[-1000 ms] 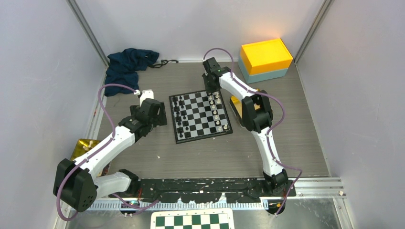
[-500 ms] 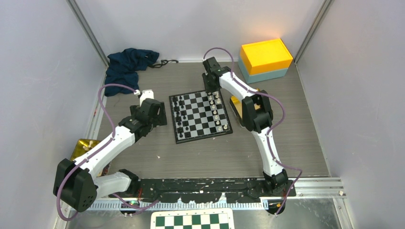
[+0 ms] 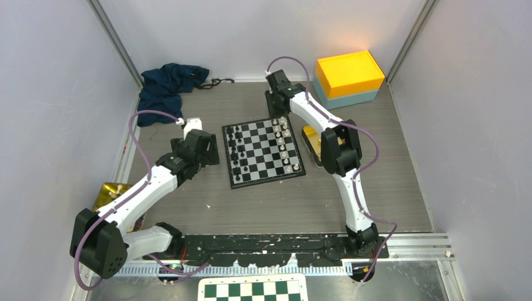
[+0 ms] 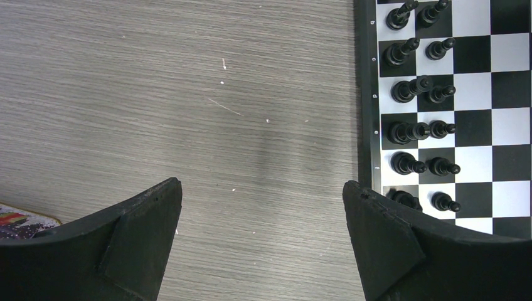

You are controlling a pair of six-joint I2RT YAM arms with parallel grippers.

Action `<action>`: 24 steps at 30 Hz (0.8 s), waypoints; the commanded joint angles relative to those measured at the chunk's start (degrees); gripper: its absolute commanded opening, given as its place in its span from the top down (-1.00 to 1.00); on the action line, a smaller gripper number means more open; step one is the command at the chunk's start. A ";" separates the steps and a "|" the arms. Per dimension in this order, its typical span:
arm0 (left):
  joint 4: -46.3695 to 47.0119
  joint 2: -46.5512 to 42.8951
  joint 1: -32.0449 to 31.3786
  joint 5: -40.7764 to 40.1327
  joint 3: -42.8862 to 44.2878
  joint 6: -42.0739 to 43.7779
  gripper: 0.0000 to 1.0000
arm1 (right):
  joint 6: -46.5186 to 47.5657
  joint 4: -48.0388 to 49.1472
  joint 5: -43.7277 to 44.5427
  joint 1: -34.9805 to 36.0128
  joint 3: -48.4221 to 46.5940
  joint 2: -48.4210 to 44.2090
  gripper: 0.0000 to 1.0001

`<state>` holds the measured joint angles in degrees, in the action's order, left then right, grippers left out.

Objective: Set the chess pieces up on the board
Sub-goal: Pick up the chess piece from the storage box.

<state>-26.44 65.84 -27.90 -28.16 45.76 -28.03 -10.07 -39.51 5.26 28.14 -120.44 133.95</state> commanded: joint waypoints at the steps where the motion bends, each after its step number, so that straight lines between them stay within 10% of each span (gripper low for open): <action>1: 2.23 -0.02 -0.22 -0.30 2.58 0.32 -0.99 | 1.26 0.79 2.11 0.67 -2.15 -7.57 0.27; 24: 2.59 6.84 -0.22 1.87 7.81 -0.75 -0.99 | -8.98 7.11 19.86 -5.84 40.18 -39.80 -0.03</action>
<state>-25.96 72.14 -27.90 -26.83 50.24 -28.12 -15.27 -35.90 22.81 23.75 -85.43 99.07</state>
